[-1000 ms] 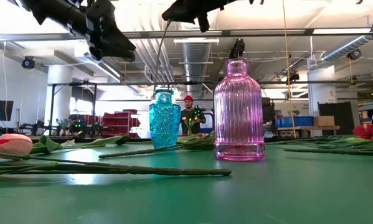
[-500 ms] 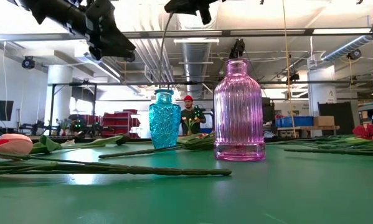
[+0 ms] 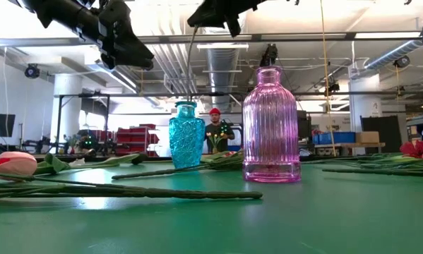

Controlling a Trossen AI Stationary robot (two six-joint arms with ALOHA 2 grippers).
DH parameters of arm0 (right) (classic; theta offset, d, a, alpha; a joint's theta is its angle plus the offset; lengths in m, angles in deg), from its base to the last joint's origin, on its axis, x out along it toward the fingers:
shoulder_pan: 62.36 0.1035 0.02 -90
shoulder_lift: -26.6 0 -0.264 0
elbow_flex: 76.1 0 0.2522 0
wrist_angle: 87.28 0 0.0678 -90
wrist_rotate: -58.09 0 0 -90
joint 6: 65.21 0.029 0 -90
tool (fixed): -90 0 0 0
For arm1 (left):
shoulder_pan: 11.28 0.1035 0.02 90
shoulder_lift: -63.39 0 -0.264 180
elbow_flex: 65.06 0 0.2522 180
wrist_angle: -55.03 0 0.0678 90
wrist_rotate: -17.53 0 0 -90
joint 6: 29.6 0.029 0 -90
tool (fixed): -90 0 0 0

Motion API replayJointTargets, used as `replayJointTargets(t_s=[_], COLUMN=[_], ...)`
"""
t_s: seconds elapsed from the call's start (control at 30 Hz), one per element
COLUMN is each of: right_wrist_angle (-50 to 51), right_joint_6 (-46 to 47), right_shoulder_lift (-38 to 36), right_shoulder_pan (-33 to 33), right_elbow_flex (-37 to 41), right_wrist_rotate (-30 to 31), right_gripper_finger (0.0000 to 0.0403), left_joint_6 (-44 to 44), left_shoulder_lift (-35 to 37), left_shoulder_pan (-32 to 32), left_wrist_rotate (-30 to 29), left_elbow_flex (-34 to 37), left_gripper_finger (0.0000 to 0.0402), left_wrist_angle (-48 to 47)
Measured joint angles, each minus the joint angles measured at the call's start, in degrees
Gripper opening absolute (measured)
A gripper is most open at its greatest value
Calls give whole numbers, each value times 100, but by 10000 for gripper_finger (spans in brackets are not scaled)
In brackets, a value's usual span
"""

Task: Sort flowers into vase by color
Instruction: Put the right black tulip into the blue vase

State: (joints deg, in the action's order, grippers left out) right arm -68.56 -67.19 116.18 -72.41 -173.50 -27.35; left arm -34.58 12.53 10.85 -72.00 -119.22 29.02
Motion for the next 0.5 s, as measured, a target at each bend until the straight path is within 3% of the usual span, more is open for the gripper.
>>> replayJointTargets(t_s=[0.33, 0.5], right_wrist_angle=[7, 21], right_joint_6=[-59, -92], right_shoulder_lift=[230, 454], right_shoulder_pan=[8, 17], right_elbow_flex=[136, 136], right_wrist_rotate=[-7, -4], right_gripper_finger=[24, 52], left_joint_6=[-2, -2], left_shoulder_lift=[-6, -21], left_shoulder_pan=[0, 0], left_wrist_rotate=[-4, -4], left_elbow_flex=[2, 4], left_gripper_finger=[184, 184], left_wrist_angle=[1, -2])
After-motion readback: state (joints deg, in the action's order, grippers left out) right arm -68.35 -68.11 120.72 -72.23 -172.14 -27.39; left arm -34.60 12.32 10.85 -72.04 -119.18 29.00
